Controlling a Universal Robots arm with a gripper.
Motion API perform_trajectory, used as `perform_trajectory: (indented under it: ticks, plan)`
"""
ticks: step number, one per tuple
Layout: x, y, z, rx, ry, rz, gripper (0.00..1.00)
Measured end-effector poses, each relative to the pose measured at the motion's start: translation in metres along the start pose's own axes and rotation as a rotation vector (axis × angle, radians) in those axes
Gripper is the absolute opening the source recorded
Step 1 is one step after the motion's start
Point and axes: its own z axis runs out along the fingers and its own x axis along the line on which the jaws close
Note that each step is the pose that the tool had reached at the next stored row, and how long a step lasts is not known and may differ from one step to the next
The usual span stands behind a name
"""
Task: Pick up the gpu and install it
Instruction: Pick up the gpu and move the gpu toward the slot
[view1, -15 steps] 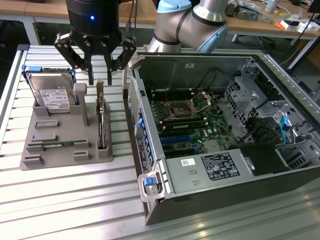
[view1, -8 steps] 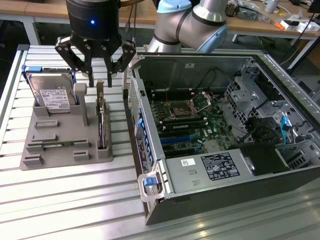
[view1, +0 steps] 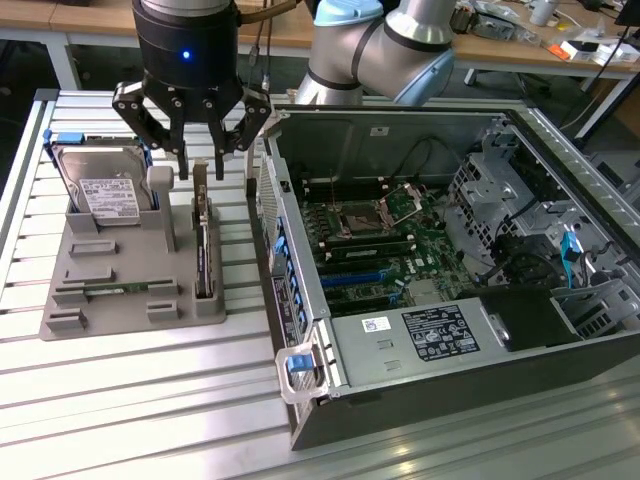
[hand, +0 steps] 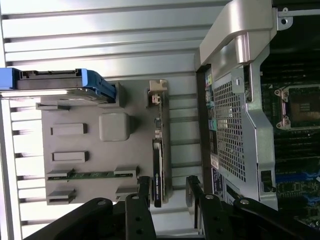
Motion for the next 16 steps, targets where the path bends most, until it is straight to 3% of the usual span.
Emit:
perform_trajectory:
  ticks: [16]
  plan:
    - [0.000,-0.0005,0.0111,0.0000,0.0000,0.000,0.42]
